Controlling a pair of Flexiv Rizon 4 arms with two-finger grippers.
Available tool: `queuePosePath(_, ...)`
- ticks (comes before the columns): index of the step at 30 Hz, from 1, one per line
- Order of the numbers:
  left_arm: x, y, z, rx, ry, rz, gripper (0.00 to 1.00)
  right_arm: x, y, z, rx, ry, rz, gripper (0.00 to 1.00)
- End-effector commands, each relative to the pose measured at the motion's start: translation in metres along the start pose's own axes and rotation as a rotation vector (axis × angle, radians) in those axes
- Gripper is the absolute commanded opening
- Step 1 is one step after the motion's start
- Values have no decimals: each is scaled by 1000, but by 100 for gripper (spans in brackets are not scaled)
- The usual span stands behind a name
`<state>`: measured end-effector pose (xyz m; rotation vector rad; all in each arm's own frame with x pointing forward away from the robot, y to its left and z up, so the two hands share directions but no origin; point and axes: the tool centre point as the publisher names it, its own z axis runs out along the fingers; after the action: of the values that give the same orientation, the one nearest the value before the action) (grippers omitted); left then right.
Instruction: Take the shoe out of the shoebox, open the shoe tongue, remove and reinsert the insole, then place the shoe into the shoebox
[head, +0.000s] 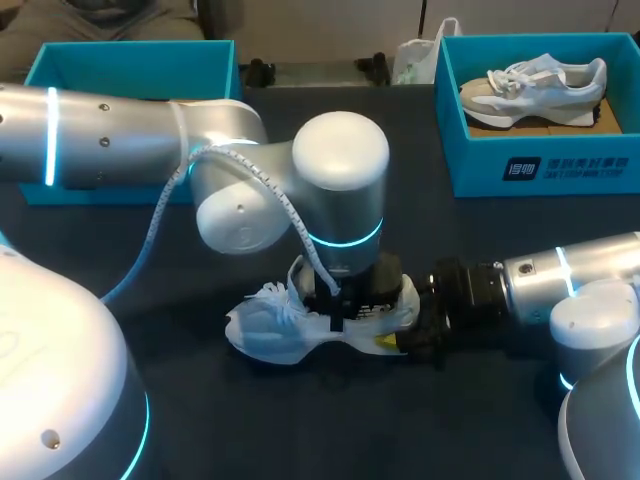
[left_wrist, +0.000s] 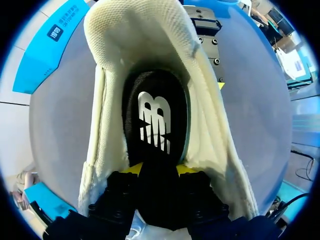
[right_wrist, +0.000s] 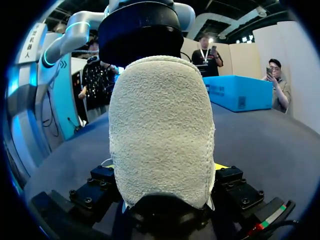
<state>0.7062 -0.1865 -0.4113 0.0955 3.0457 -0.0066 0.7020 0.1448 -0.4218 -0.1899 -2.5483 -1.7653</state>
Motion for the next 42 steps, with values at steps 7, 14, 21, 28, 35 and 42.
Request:
queuePosePath(7, -17, -5, 31, -13, -68, -53, 0, 4, 2, 2, 5, 1, 1, 0)
queuePosePath(14, -29, 3, 18, 13, -2, -85, 0, 4, 2, 2, 5, 1, 1, 0)
queuePosePath(21, -23, 12, 0, 64, 101, -55, 0, 4, 2, 2, 5, 1, 1, 0)
queuePosePath(28, -18, 18, -24, 145, 208, -21, 0, 4, 2, 2, 5, 1, 1, 0)
queuePosePath(35, -14, 17, -39, 208, 276, 10, 0, 4, 2, 2, 5, 1, 1, 0)
queuePosePath(42, -5, 14, -53, 265, 301, 24, 0, 4, 2, 2, 5, 1, 1, 0)
